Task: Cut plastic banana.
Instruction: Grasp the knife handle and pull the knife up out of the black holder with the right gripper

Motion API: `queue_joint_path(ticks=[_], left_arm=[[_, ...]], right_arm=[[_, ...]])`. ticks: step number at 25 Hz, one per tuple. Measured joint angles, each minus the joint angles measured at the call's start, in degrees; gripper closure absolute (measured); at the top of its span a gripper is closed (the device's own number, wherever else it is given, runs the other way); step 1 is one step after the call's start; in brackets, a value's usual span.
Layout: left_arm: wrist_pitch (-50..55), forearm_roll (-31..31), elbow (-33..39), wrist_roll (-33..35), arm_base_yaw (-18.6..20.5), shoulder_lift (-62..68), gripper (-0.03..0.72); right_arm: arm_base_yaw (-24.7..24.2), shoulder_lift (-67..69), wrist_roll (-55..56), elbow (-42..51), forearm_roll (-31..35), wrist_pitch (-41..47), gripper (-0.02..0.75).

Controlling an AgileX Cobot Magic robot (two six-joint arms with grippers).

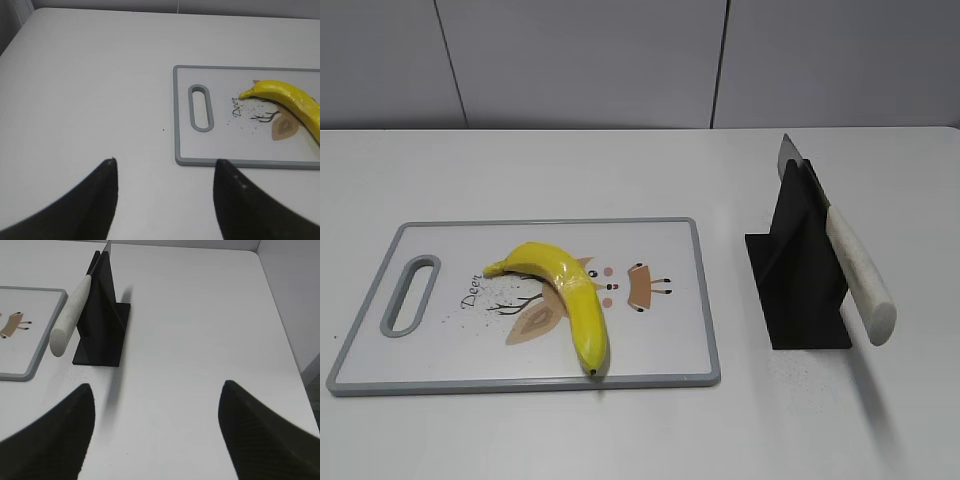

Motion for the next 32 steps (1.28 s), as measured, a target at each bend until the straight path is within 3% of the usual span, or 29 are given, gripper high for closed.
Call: queue_joint_path(ticks=[27,32], left_arm=[[0.0,0.0,0.0,0.0,0.0,0.0,0.102],[0.0,0.0,0.0,0.0,0.0,0.0,0.102]], right_arm=[[0.0,0.0,0.0,0.0,-0.3,0.0,0.153],[0.0,5.2,0.0,-4.0,-0.4,4.1,0.153]])
